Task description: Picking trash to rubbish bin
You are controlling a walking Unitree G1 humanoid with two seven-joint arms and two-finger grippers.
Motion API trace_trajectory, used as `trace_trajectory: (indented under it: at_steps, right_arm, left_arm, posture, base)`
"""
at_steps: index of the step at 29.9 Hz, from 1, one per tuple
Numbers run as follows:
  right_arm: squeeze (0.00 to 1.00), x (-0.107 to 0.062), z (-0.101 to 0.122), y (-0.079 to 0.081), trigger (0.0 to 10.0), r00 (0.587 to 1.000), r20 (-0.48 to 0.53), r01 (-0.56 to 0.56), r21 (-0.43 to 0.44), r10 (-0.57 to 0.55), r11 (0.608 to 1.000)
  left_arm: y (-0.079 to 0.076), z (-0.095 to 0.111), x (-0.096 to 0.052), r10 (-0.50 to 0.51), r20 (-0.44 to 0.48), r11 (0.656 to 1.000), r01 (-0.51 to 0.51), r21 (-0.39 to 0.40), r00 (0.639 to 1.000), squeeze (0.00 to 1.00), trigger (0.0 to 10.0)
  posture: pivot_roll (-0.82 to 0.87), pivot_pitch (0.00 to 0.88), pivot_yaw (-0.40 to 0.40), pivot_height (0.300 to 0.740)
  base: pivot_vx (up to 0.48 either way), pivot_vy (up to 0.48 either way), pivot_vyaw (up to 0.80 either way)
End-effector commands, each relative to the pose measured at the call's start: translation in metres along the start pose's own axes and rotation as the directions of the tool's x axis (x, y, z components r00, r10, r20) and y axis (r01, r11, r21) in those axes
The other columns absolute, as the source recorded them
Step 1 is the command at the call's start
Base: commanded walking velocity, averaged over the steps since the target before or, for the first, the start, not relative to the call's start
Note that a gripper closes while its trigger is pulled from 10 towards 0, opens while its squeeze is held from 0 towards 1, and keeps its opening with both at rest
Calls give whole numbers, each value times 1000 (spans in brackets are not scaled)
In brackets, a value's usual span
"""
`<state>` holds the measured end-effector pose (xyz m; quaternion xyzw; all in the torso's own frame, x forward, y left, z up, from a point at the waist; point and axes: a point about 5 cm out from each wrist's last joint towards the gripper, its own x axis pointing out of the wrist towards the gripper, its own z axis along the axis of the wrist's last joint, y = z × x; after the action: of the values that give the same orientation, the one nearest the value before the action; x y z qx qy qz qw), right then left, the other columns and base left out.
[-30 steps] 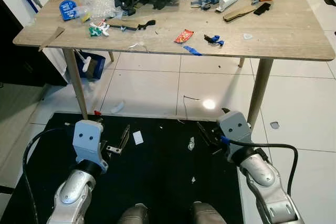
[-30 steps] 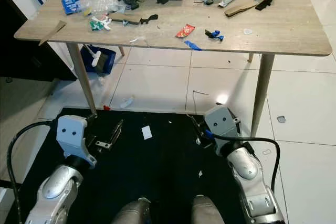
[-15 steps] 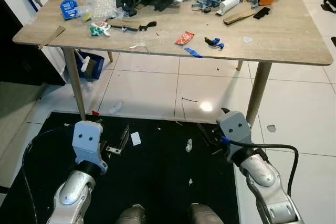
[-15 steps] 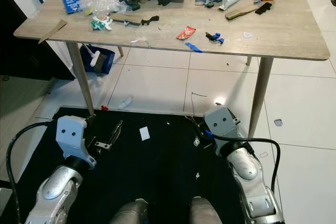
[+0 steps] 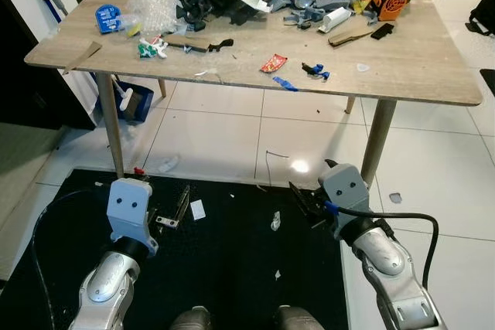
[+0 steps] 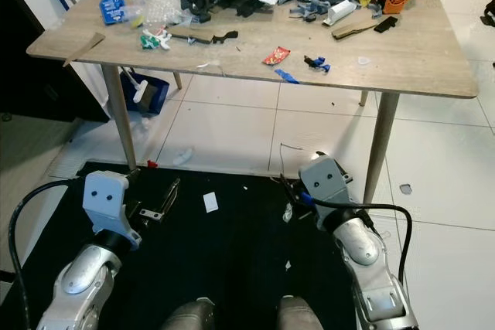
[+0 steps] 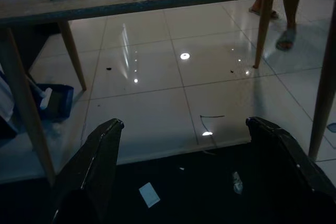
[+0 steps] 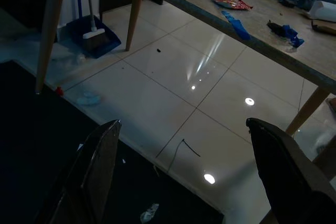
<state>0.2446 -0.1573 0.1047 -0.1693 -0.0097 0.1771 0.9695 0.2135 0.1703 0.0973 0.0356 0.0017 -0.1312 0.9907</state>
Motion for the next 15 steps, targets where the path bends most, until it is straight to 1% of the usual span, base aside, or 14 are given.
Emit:
trace_trajectory:
  at_steps: [1, 2, 6, 12, 13, 15]
  right_arm:
    - [0, 0, -3, 5, 10000, 1000, -15, -20, 4, 20, 1000]
    - [0, 0, -4, 4, 10000, 1000, -21, -22, 3, 22, 1000]
    - [0, 1, -6, 3, 10000, 999, -35, -23, 4, 23, 1000]
    - [0, 1, -6, 3, 10000, 999, -41, -22, 3, 22, 1000]
    - [0, 0, -6, 2, 10000, 999, -34, -21, 4, 21, 1000]
    - [0, 0, -5, 2, 10000, 999, -29, -21, 5, 21, 1000]
  left_arm:
    - [0, -3, -2, -16, -25, 1000, 16, 3, 1000, 0, 10000]
    - [-1, -3, -1, -20, -24, 1000, 20, 0, 1000, 0, 10000]
    - [-2, -2, -1, -23, -21, 1000, 23, -1, 1000, 0, 10000]
    - [-2, 1, -2, -11, 1, 1000, 11, 24, 1000, 0, 10000]
    - [-2, 3, -2, -8, 14, 999, 7, 38, 1000, 0, 10000]
    - [-2, 3, -3, -7, 14, 999, 7, 43, 1000, 0, 10000]
  posture:
    - [-143, 38, 31, 740]
    - [-142, 41, 27, 740]
    - [-141, 40, 24, 740]
    - [-147, 41, 23, 740]
    - [-148, 39, 26, 740]
    - [-148, 39, 26, 740]
  base:
    - [0, 0, 0]
    - [0, 0, -494]
    - [0, 0, -800]
    - [0, 0, -800]
    - [0, 0, -800]
    - [0, 0, -800]
